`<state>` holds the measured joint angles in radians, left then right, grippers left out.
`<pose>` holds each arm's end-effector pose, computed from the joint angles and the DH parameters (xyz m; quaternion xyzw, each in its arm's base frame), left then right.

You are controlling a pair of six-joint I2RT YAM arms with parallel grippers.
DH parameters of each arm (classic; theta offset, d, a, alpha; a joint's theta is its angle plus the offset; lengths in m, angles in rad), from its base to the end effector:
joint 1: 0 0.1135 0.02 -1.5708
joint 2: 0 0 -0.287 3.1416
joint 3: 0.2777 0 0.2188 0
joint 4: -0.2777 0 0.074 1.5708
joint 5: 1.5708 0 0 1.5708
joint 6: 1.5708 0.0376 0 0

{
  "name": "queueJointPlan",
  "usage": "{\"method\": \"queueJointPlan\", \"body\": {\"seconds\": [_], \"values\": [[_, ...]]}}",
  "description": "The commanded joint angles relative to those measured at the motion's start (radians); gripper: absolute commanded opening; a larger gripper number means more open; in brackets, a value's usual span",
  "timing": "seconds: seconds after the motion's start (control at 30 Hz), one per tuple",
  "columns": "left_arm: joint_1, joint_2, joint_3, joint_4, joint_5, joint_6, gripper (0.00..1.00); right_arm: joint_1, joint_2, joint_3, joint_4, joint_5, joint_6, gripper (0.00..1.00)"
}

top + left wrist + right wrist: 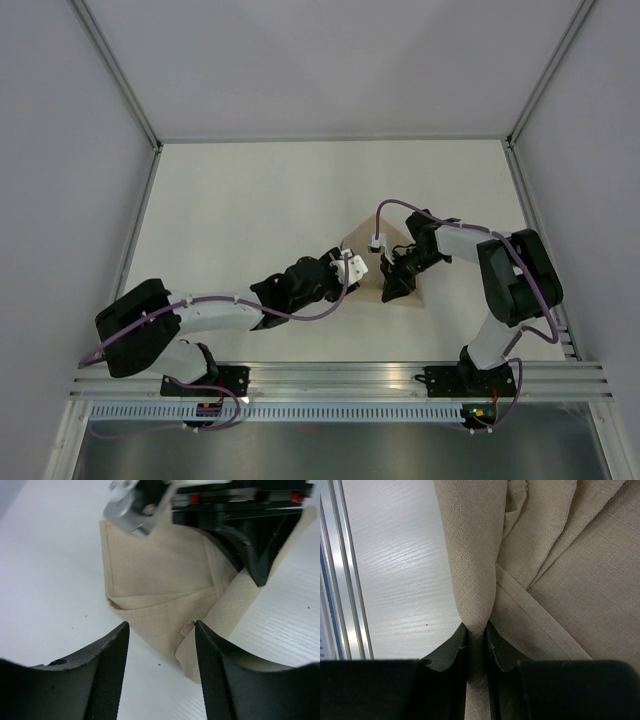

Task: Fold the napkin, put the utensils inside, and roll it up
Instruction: Roll the napkin with the utensil

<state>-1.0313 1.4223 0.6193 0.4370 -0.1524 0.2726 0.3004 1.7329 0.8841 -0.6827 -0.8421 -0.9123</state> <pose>0.1439 -0.2293 0.2478 0.4642 0.6792 -0.1510 0.5480 0.2346 0.1020 0.1795 -0.5266 0.7452 0.3843 0.1402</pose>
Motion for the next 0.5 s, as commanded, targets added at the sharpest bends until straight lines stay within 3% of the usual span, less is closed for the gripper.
{"method": "queueJointPlan", "body": {"seconds": [0.0,0.2,0.47], "values": [[-0.071,0.012,-0.003,0.102,-0.01,0.222,0.61,0.003,0.094,-0.024,-0.011,0.127,-0.053,0.13],[-0.167,0.104,0.043,0.043,0.039,0.329,0.68,-0.001,0.151,0.015,-0.028,0.127,-0.036,0.13],[-0.204,0.249,0.099,0.072,0.07,0.398,0.72,-0.012,0.194,0.061,-0.077,0.117,-0.045,0.12]]}}
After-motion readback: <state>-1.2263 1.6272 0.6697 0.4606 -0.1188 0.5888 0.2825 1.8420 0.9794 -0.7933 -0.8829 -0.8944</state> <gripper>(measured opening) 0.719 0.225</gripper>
